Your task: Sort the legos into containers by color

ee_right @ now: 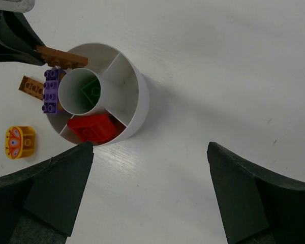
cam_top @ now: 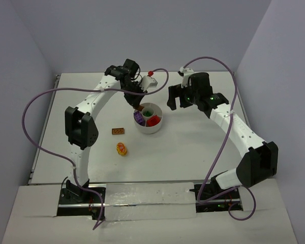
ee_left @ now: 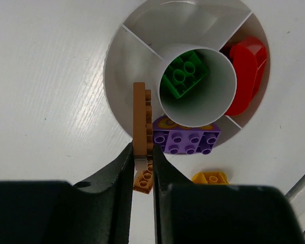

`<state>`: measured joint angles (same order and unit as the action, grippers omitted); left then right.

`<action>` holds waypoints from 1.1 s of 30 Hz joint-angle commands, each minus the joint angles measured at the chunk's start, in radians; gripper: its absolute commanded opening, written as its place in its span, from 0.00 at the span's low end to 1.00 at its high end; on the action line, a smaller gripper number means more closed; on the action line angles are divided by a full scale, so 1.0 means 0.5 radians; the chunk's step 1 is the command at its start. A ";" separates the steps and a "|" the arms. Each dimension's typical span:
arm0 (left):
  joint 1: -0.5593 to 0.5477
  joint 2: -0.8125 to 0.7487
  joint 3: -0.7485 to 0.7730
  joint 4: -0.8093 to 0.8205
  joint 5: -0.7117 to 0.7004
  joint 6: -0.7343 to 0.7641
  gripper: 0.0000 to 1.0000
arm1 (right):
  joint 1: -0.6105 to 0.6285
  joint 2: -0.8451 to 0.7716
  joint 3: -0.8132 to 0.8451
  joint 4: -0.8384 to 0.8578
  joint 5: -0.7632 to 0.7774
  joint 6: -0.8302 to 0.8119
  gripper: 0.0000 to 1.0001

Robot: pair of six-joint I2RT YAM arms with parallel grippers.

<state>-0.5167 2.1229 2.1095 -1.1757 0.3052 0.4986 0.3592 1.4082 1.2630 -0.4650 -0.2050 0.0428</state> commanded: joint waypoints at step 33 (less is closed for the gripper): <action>0.398 -1.054 -1.764 0.637 0.256 0.478 0.59 | -0.022 -0.043 -0.087 -0.019 0.061 -0.002 1.00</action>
<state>-0.3214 1.5616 1.2037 -0.9531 0.3827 0.6763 0.3553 1.4082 1.2282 -0.4693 -0.1997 0.0537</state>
